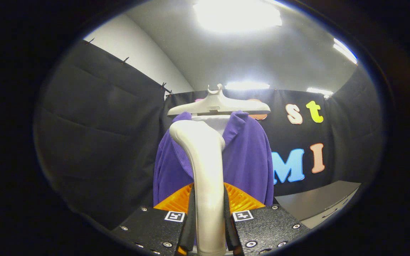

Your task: Iron the clothes twice with a garment steamer, once on the left side and once on the right side.

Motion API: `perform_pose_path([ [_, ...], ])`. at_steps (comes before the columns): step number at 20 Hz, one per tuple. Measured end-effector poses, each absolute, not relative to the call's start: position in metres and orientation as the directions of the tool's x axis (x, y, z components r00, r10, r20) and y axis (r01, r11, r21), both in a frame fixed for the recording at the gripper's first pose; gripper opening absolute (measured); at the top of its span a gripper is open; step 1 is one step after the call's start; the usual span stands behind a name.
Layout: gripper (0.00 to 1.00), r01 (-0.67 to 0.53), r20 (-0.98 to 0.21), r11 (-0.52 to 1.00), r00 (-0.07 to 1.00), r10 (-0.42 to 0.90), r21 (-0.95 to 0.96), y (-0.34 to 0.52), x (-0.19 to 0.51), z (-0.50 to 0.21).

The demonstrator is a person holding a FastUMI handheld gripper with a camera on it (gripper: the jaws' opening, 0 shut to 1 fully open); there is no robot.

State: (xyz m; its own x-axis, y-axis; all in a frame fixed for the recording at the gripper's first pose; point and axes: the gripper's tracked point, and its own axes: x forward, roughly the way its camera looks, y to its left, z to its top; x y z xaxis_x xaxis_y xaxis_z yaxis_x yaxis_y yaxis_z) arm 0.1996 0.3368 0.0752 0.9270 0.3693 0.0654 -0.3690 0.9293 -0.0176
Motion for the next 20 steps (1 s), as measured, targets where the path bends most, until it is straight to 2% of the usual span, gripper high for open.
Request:
perform_pose_path([
  [7,0.34,-0.369,0.038,0.929,0.928,0.37,-0.027,0.392,0.251,0.093],
  [11,0.34,-0.368,-0.044,0.927,0.93,0.366,-0.069,0.403,0.269,0.056],
  [15,0.34,-0.379,-0.067,0.92,0.925,0.374,-0.102,0.404,0.251,0.027],
  [20,0.34,-0.404,-0.152,0.909,0.909,0.387,-0.1,0.391,0.23,-0.03],
])
